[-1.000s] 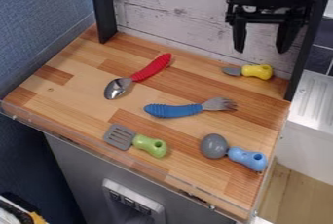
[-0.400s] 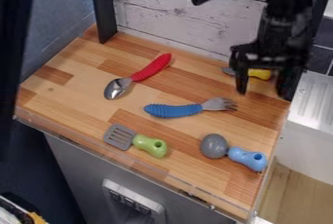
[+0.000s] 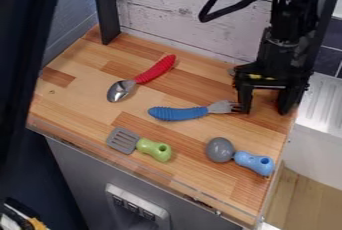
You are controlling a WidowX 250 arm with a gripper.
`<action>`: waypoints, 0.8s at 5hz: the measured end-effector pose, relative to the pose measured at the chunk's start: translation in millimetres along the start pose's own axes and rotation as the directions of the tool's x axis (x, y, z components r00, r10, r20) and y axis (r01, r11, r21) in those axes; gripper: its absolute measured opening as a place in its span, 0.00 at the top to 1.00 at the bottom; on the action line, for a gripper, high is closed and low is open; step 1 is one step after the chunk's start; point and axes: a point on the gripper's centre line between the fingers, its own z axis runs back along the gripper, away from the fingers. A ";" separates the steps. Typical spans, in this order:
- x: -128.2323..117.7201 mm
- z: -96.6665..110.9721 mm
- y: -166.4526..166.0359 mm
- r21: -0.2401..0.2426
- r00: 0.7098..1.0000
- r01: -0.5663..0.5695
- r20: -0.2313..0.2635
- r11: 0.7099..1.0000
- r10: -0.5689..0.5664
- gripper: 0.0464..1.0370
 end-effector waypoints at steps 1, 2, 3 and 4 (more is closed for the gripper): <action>0.8 -0.4 0.3 -0.004 1.000 -0.011 0.000 1.000 0.011 0.10; 2.6 -2.2 0.9 -0.022 1.000 -0.024 0.006 0.999 0.024 0.34; 2.4 -3.3 -1.0 -0.054 0.999 -0.037 0.017 0.998 0.038 0.63; 3.6 -3.2 -0.9 -0.066 0.998 -0.054 0.010 0.996 0.055 0.86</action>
